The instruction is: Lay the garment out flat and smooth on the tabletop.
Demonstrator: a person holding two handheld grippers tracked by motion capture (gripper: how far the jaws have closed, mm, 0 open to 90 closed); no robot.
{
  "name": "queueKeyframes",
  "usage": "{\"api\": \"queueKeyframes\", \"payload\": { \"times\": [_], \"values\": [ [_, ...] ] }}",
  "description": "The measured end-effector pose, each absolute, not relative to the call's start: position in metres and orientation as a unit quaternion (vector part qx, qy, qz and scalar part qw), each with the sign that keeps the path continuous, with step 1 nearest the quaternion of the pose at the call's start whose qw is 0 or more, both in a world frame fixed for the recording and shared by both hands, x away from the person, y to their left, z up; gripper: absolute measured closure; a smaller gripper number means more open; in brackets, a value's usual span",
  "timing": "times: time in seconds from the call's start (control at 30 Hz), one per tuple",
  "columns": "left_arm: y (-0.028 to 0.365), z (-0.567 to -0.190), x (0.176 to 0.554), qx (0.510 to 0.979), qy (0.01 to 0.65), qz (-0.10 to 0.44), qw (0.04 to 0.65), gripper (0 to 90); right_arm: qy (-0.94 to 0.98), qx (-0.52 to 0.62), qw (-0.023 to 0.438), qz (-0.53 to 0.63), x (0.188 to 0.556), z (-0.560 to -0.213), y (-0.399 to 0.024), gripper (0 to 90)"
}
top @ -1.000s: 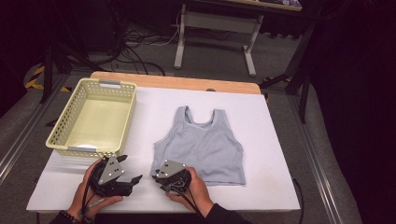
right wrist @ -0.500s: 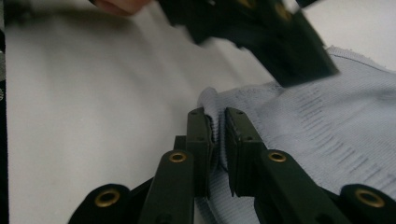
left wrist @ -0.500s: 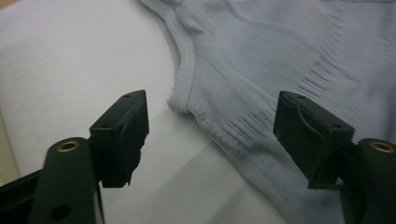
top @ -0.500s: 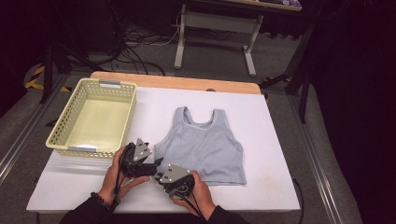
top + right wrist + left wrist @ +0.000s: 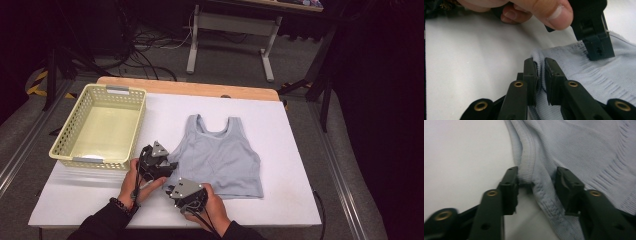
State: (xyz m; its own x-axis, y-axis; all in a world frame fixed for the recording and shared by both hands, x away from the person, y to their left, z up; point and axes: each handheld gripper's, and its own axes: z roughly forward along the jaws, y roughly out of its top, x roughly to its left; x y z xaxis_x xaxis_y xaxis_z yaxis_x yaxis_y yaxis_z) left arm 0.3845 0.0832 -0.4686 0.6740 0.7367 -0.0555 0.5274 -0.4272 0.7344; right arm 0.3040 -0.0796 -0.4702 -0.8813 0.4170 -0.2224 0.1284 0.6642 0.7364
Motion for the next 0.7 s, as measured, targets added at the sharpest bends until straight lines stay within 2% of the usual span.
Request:
{"api": "queueKeyframes", "payload": {
  "times": [0.03, 0.07, 0.2, 0.7],
  "values": [
    [0.084, -0.468, 0.384, 0.834, 0.377, 0.134, 0.381, 68.6, 0.892, 0.152, 0.190, 0.381, 0.304, -0.470, -0.080, 80.5],
    [0.084, -0.468, 0.384, 0.833, 0.377, 0.134, 0.382, 72.4, 0.892, 0.151, 0.190, 0.381, 0.304, -0.470, -0.080, 80.6],
    [0.083, -0.467, 0.381, 0.834, 0.374, 0.149, 0.376, 78.9, 0.891, 0.146, 0.190, 0.385, 0.304, -0.469, -0.080, 81.2],
    [0.100, -0.443, 0.366, 0.826, 0.366, 0.186, 0.387, 80.0, 0.872, 0.130, 0.200, 0.429, 0.293, -0.452, -0.080, 82.2]
  ]
}}
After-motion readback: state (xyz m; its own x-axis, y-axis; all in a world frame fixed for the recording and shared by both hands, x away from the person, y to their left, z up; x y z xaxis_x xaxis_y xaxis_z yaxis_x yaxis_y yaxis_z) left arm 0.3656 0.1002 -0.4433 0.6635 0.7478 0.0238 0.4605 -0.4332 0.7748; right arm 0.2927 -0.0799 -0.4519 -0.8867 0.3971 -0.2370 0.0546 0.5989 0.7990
